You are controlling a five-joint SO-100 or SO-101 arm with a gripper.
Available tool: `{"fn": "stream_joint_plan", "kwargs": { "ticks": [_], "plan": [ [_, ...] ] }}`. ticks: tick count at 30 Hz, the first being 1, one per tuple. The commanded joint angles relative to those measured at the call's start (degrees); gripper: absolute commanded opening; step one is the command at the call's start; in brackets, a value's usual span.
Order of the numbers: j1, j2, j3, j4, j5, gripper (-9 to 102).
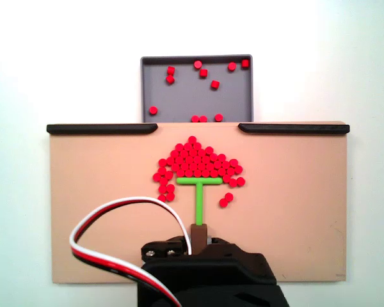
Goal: Push granules from bottom to the grey container
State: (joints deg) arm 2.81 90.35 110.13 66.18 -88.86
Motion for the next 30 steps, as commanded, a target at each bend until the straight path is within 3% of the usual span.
{"fn": "stream_joint_plan", "kwargs": {
  "ticks": [1, 30],
  "plan": [
    [-0.70, -0.97, -1.67, 0.26, 0.62, 0],
    [-0.70, 0.18, -7.56, 2.20, -1.23, 0]
  ]
}}
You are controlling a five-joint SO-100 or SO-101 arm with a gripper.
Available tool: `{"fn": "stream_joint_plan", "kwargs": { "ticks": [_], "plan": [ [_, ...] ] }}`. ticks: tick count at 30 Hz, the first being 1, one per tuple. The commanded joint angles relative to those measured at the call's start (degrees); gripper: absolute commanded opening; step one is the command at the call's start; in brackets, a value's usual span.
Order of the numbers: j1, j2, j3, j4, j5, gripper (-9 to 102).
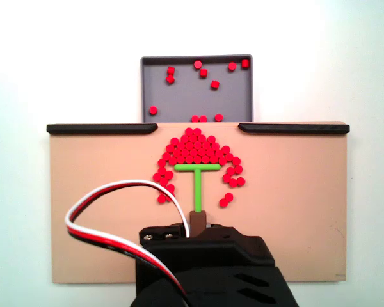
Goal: Push granules from bottom to the grey container
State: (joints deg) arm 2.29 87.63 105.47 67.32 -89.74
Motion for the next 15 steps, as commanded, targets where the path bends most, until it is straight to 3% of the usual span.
{"fn": "stream_joint_plan", "kwargs": {
  "ticks": [1, 15],
  "plan": [
    [-0.18, 3.16, -3.34, 1.58, -0.35, 0],
    [0.00, 11.69, -6.50, 10.90, -0.35, 0]
  ]
}}
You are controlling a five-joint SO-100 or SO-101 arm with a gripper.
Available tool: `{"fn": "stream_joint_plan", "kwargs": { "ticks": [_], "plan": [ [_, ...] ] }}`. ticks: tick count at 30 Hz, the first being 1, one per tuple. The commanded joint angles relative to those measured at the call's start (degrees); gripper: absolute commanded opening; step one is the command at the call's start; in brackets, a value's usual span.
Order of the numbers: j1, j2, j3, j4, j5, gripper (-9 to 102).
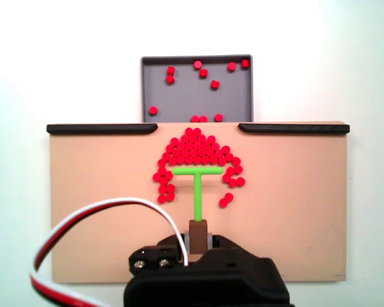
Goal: Push granules from bottom to the grey container
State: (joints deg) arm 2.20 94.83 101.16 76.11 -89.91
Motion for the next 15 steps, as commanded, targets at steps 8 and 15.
{"fn": "stream_joint_plan", "kwargs": {
  "ticks": [8, 15],
  "plan": [
    [0.53, 16.00, 4.66, 5.98, -1.14, 0],
    [1.76, 26.89, 14.94, 6.06, -3.43, 0]
  ]
}}
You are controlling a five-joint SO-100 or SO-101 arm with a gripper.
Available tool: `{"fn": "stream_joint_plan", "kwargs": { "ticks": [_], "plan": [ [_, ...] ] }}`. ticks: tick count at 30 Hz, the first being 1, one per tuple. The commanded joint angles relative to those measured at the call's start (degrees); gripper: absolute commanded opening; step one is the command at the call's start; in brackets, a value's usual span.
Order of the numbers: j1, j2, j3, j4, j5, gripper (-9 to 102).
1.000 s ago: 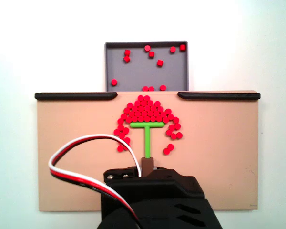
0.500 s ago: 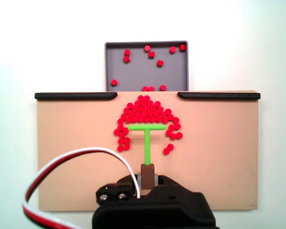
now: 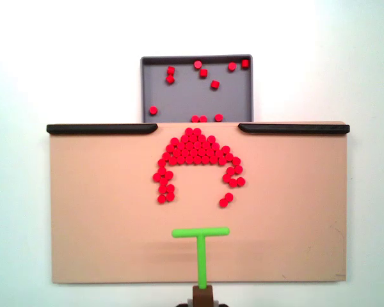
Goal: Push granules from bottom to the grey container
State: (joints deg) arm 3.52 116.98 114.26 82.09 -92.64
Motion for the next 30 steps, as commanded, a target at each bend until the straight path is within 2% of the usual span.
{"fn": "stream_joint_plan", "kwargs": {
  "ticks": [1, 5, 17, 30],
  "plan": [
    [0.44, 5.89, 2.81, 0.18, -0.70, 0],
    [0.35, 8.53, 4.22, 3.16, 1.05, 0],
    [-0.88, 17.31, 12.83, 3.08, 0.62, 0],
    [-1.14, 15.56, 12.04, 2.11, -0.53, 0]
  ]
}}
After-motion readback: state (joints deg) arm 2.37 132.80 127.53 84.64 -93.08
